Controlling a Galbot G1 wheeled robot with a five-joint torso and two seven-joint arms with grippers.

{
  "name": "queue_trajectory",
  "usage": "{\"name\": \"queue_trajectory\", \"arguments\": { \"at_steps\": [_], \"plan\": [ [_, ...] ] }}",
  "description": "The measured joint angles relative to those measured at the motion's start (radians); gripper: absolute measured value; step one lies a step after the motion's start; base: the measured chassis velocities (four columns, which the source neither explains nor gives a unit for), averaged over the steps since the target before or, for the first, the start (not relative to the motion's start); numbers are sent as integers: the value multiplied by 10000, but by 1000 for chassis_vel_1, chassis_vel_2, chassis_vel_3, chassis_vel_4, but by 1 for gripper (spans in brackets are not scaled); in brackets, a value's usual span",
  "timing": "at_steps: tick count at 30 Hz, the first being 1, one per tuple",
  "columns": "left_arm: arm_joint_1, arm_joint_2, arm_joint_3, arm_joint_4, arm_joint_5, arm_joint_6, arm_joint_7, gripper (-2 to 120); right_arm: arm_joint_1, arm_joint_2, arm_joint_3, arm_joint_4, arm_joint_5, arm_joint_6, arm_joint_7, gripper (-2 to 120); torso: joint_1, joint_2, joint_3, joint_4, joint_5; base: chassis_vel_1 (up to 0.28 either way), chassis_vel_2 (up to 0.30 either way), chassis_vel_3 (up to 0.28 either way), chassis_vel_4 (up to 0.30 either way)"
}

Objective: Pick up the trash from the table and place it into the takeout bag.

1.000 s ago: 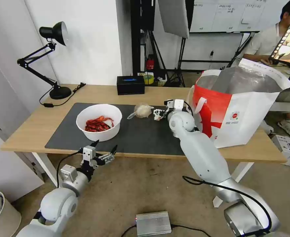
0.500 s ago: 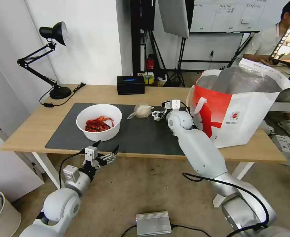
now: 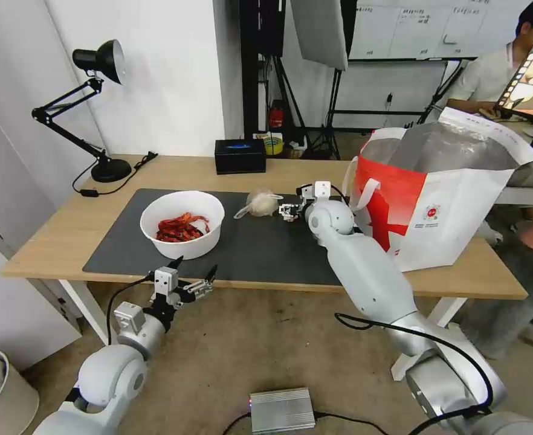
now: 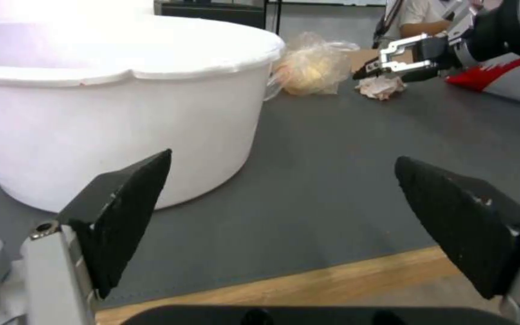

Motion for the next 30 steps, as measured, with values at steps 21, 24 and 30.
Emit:
{"name": "queue_trajectory", "arguments": {
  "at_steps": [21, 24, 30],
  "plan": [
    [-10, -22, -24, -82, 1, -15, 0, 100, -209, 74, 84, 151, 283, -275, 464, 38, -1, 1, -2, -3, -1, 0, 0, 0, 0],
    [-19, -27, -9, -84, -2, -18, -2, 100, -209, 37, 72, 205, 344, -283, 489, 28, -1, 1, -1, -1, 0, 0, 0, 0, 0],
    [-91, -24, 33, -85, -22, -22, -6, 100, -232, -113, 54, 491, 441, -242, 493, 9, 0, 0, 1, 3, 2, 0, 0, 0, 0]
  ]
}}
